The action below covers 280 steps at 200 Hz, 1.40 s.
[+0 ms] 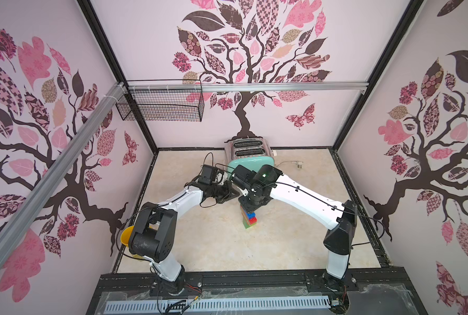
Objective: Assemble a spoon with lego
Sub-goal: Assemble the lego brick with the lego brick.
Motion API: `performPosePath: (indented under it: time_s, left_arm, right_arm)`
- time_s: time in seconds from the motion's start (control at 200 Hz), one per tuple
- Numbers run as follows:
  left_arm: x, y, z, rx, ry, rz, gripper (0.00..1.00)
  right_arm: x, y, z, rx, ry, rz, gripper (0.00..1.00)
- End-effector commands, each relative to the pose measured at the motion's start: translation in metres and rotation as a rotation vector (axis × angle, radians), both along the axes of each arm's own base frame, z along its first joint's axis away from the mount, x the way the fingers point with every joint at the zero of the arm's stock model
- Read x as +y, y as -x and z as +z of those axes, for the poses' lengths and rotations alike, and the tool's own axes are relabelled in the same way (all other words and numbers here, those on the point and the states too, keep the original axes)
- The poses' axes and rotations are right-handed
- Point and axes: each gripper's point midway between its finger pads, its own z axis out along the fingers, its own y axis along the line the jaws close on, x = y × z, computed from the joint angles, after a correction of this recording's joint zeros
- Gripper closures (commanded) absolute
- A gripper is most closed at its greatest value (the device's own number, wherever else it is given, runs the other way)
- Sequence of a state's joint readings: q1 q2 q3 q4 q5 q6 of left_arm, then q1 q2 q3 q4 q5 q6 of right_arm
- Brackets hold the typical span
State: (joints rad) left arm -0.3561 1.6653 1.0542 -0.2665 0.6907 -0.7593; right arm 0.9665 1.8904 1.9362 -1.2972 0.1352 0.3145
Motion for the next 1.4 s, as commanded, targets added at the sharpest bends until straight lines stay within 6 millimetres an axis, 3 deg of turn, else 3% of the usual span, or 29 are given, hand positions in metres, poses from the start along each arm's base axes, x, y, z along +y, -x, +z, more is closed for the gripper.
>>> performPosePath:
  time_s: [0.0, 0.405, 0.99, 1.396]
  left_arm:
    - [-0.0022, 0.0008, -0.0012, -0.006, -0.002, -0.016, 1.00]
    - [-0.0022, 0.0012, -0.0013, -0.005, -0.003, -0.018, 1.00]
    - [-0.0022, 0.0011, -0.0009, -0.006, -0.003, -0.018, 1.00]
    - [-0.0024, 0.0009, -0.0006, -0.005, -0.002, -0.018, 1.00]
  right_arm:
    - [-0.0007, -0.0031, -0.0052, -0.001, 0.028, -0.016, 0.76]
    - [0.0007, -0.0035, -0.0096, 0.014, 0.045, -0.017, 0.76]
    - [0.0046, -0.0002, -0.0008, 0.033, 0.015, -0.033, 0.76]
    - [0.0046, 0.0015, -0.0083, 0.051, 0.029, -0.043, 0.76]
